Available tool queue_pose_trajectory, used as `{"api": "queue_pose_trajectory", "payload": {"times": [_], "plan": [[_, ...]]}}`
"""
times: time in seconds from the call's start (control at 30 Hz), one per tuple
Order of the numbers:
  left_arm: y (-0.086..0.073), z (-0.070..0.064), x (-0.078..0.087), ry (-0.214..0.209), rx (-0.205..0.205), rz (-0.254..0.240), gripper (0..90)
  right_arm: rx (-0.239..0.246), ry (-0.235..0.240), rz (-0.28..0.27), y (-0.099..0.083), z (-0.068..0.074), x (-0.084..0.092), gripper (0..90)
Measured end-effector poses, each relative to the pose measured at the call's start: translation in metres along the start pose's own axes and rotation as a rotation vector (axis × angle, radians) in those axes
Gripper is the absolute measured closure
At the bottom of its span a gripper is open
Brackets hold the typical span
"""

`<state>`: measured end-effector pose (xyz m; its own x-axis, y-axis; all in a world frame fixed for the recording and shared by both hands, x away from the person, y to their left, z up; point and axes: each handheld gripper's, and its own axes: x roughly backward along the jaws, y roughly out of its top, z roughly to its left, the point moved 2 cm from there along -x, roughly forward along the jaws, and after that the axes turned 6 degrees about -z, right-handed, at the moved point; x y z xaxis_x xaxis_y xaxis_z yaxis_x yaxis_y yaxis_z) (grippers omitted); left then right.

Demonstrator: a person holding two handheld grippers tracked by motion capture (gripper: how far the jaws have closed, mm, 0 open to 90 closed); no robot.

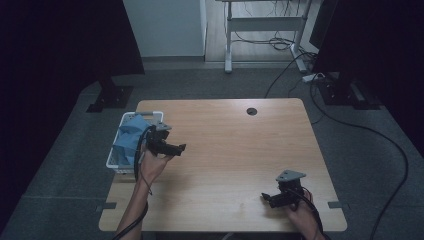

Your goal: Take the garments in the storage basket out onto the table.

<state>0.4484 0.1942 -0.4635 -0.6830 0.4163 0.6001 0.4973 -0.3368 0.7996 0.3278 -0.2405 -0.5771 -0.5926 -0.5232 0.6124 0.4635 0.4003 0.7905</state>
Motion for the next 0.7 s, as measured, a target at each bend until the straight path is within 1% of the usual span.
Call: {"api": "queue_pose_trajectory", "payload": {"times": [0.1,0.23,0.27,0.3,0.33,0.37,0.4,0.6,0.7], "plan": [[0.004,0.010,0.001,0.015,0.010,0.003,0.0,-0.002,0.000,0.001,0.000,0.000,0.000,0.0],[0.007,0.023,0.001,0.024,0.031,0.009,0.0,-0.002,0.000,0.001,0.000,0.000,0.000,0.0],[0.008,0.029,0.002,0.036,0.035,0.012,0.0,-0.001,0.000,0.002,0.000,0.000,0.000,0.0],[0.008,0.029,0.002,0.036,0.035,0.012,0.0,-0.001,0.000,0.002,0.000,0.000,0.000,0.0],[0.008,0.033,0.002,0.042,0.035,0.015,0.0,-0.001,0.000,0.002,0.000,0.000,0.000,0.0],[0.009,0.040,0.004,0.059,0.039,0.014,0.0,-0.001,0.000,0.002,0.000,0.000,0.000,0.0],[0.009,0.040,0.004,0.059,0.039,0.014,0.0,-0.001,0.000,0.002,0.000,0.000,0.000,0.0],[0.012,0.062,0.012,0.113,0.058,0.015,0.0,-0.002,0.000,0.002,0.000,0.000,0.000,0.0],[0.011,0.076,0.015,0.140,0.069,0.034,0.0,-0.001,0.000,0.002,0.000,0.000,0.000,0.0]]}}
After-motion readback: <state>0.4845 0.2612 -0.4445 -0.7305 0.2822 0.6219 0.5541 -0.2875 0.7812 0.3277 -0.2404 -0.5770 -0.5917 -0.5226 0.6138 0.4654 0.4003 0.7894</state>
